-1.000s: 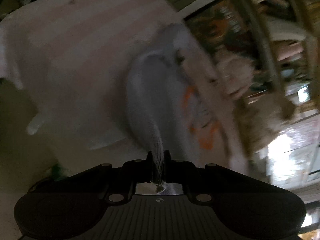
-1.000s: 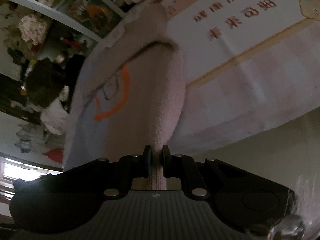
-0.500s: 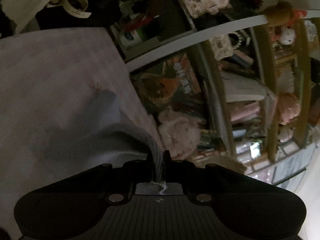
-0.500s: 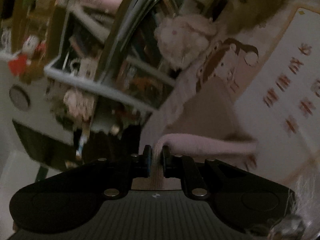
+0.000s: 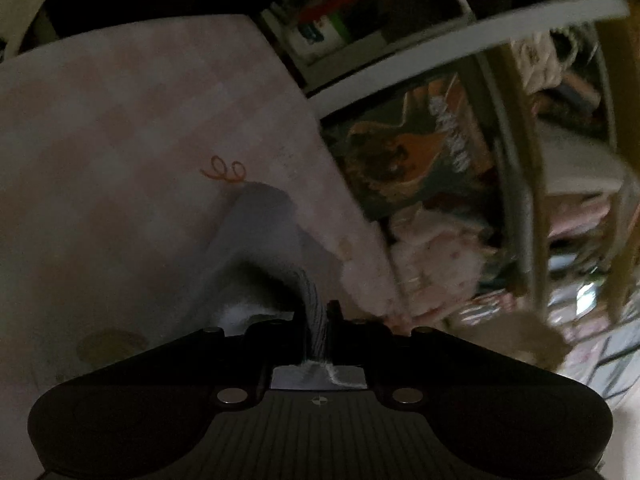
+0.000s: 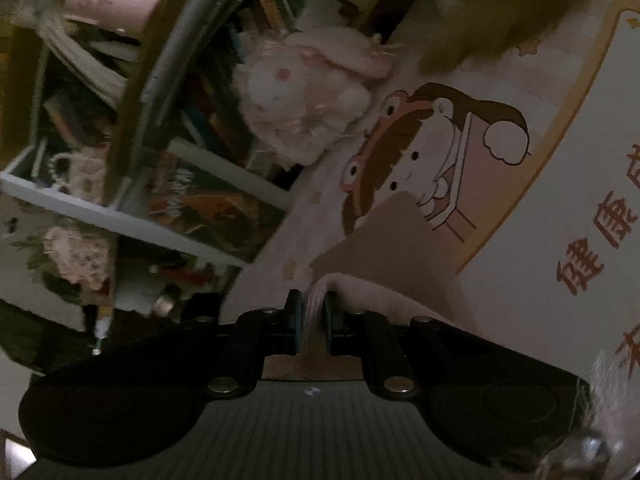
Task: Fold clothes
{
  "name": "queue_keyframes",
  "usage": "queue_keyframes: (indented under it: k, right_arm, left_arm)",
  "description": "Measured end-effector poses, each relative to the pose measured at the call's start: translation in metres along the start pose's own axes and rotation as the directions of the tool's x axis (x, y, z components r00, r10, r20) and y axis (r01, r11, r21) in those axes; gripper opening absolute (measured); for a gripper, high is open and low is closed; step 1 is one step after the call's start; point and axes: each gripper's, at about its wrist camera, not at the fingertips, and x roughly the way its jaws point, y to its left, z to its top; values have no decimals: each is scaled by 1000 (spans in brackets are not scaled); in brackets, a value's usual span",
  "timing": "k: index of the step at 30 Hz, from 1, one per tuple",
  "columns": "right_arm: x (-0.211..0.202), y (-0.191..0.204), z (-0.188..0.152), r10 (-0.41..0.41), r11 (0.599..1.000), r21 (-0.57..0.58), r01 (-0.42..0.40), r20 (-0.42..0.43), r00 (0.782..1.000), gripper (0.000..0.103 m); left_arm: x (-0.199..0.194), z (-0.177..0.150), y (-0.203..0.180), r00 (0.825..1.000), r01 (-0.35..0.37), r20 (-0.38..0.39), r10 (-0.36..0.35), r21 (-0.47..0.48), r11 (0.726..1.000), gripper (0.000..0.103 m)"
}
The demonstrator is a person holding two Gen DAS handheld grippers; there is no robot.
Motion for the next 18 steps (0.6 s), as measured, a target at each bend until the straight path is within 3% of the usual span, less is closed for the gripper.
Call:
queue_keyframes:
  k: [2, 3, 5, 7, 8, 11, 13, 16, 18]
  right_arm:
    - [6, -1, 4, -31, 999, -9, 31, 12, 999, 19]
    - [9, -1, 7, -47, 999, -16, 47, 20, 999, 28]
    - [11, 2, 12, -73, 996, -39, 75, 43, 996, 39]
    - [8, 7, 16, -82, 993, -76, 87, 68, 994, 41]
    - [6, 11, 18, -87, 990, -107, 95, 81, 993, 44]
    - [3, 27, 13, -140, 950, -265, 164, 104, 985, 52]
    - [11, 39, 1, -215, 869, -432, 243, 112, 970, 55]
    - [32, 54, -26, -327, 649, -681, 340, 155, 932, 56]
    - [46, 61, -41, -359, 506, -780, 367, 197, 912, 56]
  left_arm:
    - [6, 3, -3, 999, -32, -21, 33, 35, 999, 10]
    - [8, 6, -3, 999, -47, -27, 48, 40, 998, 12]
    - [8, 14, -4, 998, -54, -27, 55, 33, 998, 23]
    - [1, 22, -5, 999, -36, 1, 36, 28, 999, 34]
    - [-6, 25, -9, 999, -37, 28, 35, 65, 997, 43]
    - [-19, 29, -22, 992, -113, 87, 94, 239, 965, 45]
    - [-20, 26, -29, 987, -156, 87, 134, 346, 925, 46]
    - [-13, 14, -35, 982, -188, 63, 180, 480, 857, 46]
    - [-3, 4, -41, 972, -225, 80, 220, 575, 787, 48]
